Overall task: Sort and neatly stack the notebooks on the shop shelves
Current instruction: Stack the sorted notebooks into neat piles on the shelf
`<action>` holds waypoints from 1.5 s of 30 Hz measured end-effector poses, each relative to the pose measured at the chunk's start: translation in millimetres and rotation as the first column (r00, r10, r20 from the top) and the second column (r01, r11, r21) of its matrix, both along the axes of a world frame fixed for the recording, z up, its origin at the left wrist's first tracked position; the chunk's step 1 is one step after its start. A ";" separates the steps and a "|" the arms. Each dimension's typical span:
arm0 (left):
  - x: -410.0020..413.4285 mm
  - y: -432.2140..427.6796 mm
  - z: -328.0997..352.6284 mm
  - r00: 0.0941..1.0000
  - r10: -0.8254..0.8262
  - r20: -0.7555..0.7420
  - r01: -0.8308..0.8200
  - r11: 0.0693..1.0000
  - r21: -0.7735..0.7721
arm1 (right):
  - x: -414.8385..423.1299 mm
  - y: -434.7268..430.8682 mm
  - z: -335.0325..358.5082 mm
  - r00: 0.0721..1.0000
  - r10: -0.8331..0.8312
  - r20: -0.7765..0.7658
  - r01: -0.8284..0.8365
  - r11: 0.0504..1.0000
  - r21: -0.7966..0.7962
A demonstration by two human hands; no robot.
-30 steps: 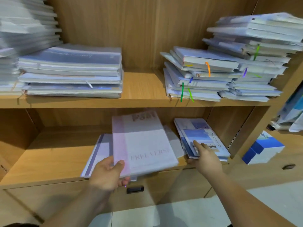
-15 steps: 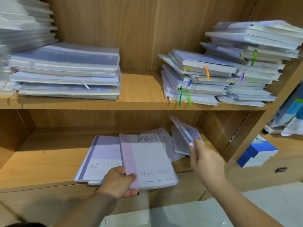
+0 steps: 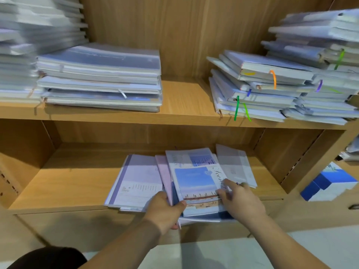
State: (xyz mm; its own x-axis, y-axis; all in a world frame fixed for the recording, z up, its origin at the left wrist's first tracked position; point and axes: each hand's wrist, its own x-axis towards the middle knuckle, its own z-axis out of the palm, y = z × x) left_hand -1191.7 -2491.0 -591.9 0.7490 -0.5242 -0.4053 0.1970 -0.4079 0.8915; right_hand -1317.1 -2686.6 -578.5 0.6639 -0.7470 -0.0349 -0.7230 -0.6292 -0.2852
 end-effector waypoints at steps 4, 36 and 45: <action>-2.1 -5.2 5.7 1.000 0.009 0.000 -0.009 0.999 -0.040 | 6.0 -4.5 -4.1 0.978 -0.136 0.161 0.063 0.917 0.393; -87.6 259.9 245.2 0.787 -0.203 0.583 0.357 0.920 -0.161 | -148.2 230.1 240.2 0.707 0.037 0.707 -0.487 0.749 0.449; -19.2 229.0 311.8 0.662 0.084 0.745 0.167 0.952 -0.256 | -53.5 219.0 306.4 0.492 0.048 0.869 -0.511 0.825 0.244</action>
State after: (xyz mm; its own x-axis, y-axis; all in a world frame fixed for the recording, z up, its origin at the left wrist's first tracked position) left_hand -1211.0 -2262.1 -280.1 0.7043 -0.5552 0.4424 -0.5895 -0.1102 0.8002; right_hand -1370.6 -2467.6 -272.1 0.7329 -0.5643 0.3800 0.1663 -0.3929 -0.9044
